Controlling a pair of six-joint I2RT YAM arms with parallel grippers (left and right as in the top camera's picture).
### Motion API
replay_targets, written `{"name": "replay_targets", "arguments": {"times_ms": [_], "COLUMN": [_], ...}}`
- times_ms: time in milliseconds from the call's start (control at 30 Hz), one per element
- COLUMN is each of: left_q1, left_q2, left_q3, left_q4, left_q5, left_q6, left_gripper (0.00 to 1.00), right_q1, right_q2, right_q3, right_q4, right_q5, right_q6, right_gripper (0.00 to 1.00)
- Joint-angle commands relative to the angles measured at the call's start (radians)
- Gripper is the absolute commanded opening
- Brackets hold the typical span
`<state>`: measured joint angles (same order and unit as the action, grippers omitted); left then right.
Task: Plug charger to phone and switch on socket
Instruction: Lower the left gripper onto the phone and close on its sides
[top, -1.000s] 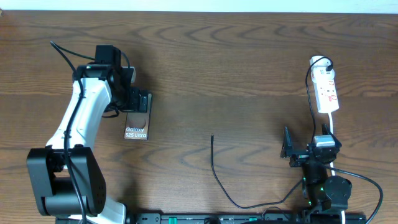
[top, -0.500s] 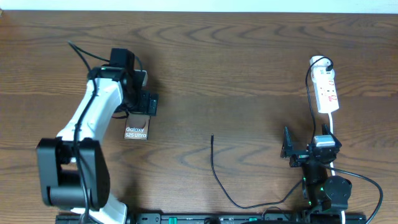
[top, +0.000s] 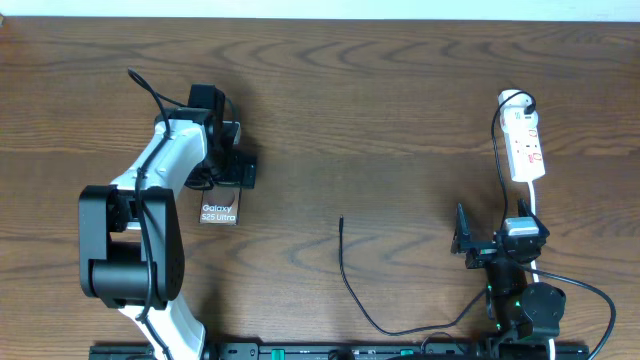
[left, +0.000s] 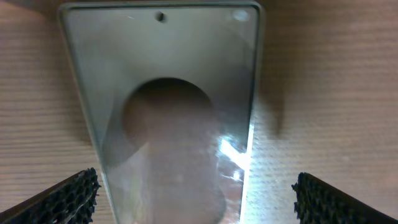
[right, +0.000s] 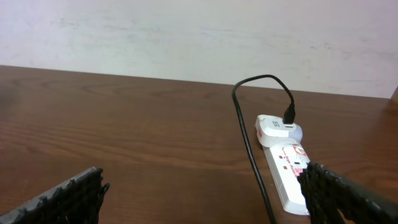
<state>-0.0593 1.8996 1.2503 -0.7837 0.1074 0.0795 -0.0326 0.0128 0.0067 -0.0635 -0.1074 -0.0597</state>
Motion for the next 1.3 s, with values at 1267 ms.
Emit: {"name": "replay_targets", "arguments": {"times_ms": [1267], "left_q1": [0.002], "left_q2": [0.009], "left_q3": [-0.069], "left_q4": [0.076], "left_q5": [-0.067], "left_q6": [-0.047], "left_gripper": [0.98], "right_q1": [0.014], "right_q2": [-0.006], "right_q3": [-0.001], "right_q4": [-0.004], "right_q5": [0.004], "right_q6": [-0.009], "right_gripper": [0.99]}}
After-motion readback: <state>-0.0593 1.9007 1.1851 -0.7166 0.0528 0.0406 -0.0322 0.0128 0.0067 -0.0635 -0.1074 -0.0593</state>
